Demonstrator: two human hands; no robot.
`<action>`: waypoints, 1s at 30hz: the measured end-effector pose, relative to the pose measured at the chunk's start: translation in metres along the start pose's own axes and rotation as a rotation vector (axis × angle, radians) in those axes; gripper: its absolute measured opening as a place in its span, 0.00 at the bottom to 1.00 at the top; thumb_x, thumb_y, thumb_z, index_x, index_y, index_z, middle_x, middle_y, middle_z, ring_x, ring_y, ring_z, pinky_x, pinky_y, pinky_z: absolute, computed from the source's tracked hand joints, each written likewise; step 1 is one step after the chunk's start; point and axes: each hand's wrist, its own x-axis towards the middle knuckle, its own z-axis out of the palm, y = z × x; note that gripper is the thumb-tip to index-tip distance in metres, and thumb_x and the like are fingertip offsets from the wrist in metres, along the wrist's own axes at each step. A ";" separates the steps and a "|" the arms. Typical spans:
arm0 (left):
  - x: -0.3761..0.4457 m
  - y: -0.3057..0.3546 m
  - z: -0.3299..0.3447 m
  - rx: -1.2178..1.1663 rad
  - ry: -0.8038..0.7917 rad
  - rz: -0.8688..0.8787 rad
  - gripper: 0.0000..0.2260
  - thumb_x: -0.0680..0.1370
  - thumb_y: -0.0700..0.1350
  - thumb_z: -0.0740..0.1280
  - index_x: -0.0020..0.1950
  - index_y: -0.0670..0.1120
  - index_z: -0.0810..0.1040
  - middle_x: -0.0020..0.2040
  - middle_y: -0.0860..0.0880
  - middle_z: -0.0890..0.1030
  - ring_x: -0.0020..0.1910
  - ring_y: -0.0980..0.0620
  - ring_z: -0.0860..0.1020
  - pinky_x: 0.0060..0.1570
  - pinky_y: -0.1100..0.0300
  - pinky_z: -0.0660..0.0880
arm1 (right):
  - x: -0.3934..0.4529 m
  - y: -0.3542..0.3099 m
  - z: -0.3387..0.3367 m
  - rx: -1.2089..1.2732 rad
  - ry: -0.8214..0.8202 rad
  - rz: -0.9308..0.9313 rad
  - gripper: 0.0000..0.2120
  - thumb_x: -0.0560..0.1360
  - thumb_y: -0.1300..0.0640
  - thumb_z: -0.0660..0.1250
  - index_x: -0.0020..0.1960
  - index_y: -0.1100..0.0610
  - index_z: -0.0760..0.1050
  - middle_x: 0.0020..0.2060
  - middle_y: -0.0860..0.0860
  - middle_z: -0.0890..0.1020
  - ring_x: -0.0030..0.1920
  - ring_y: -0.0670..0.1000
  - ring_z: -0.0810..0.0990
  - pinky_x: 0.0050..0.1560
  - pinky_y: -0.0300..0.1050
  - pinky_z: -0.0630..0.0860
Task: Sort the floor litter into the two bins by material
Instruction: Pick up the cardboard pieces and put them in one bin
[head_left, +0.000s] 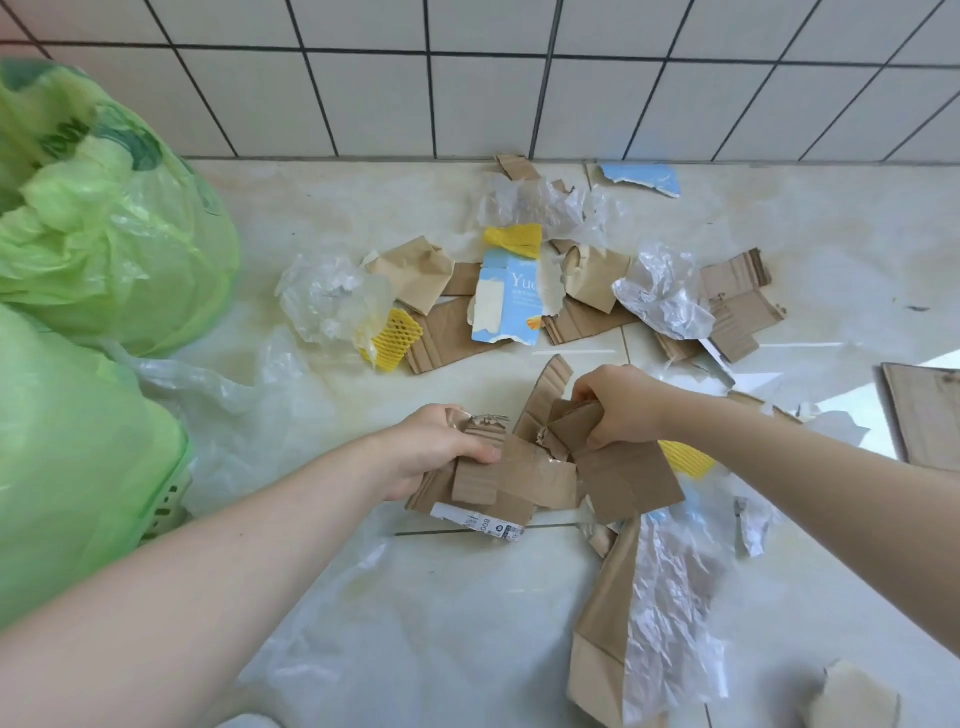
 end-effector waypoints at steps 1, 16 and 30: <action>-0.004 0.001 0.000 0.007 0.004 0.015 0.10 0.69 0.33 0.74 0.41 0.44 0.76 0.40 0.44 0.82 0.39 0.47 0.81 0.43 0.55 0.80 | -0.003 -0.004 -0.002 -0.016 0.007 -0.017 0.19 0.66 0.56 0.75 0.55 0.55 0.77 0.44 0.50 0.76 0.46 0.51 0.71 0.42 0.42 0.68; -0.139 0.019 -0.096 0.118 0.495 0.382 0.16 0.67 0.37 0.77 0.45 0.49 0.74 0.45 0.46 0.84 0.42 0.49 0.81 0.47 0.55 0.77 | -0.066 -0.138 -0.077 0.062 0.260 -0.229 0.04 0.70 0.57 0.64 0.44 0.55 0.76 0.36 0.51 0.78 0.38 0.51 0.75 0.35 0.44 0.71; -0.318 0.016 -0.193 0.048 0.956 0.478 0.11 0.66 0.41 0.78 0.44 0.48 0.80 0.38 0.52 0.83 0.35 0.56 0.79 0.35 0.61 0.74 | -0.125 -0.312 -0.130 0.340 0.348 -0.376 0.08 0.69 0.56 0.67 0.46 0.59 0.74 0.38 0.55 0.79 0.39 0.56 0.78 0.37 0.49 0.77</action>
